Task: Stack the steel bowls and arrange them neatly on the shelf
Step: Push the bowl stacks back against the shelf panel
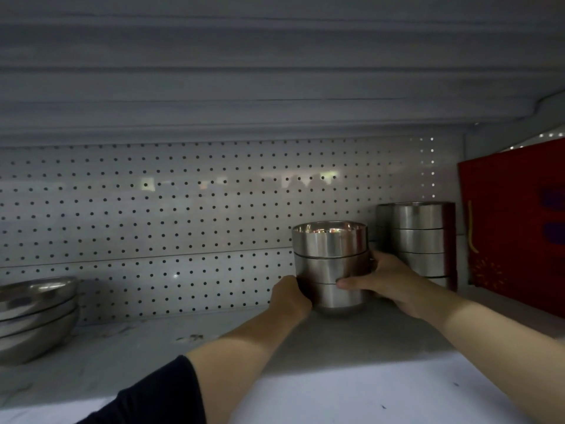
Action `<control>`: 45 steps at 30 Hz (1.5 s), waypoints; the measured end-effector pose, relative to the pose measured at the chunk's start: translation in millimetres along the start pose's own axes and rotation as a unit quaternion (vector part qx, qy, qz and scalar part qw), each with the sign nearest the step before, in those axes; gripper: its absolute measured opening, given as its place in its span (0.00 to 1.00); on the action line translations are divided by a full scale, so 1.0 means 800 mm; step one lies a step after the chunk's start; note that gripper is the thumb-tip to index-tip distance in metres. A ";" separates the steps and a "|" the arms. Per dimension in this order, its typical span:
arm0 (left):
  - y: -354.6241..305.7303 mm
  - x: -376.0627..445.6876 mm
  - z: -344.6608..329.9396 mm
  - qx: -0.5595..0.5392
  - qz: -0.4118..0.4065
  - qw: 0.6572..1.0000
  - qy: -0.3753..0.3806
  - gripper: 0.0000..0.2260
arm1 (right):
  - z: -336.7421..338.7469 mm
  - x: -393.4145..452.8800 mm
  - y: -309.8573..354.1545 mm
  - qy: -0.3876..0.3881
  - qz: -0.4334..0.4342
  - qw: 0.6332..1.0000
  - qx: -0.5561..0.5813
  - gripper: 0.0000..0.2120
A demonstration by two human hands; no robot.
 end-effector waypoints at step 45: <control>0.013 0.013 -0.020 0.052 -0.035 0.997 -0.033 0.15 | 0.004 -0.001 -0.015 0.017 0.069 0.972 -0.222 0.24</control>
Point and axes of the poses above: each hand's wrist, its own x-axis towards the middle knuckle, its own z-axis out of the back of the hand, y = z × x, the point moved 3 cm from there along x, towards the middle knuckle, and after that the axes turned 15 degrees about z, right-handed, at the moved point
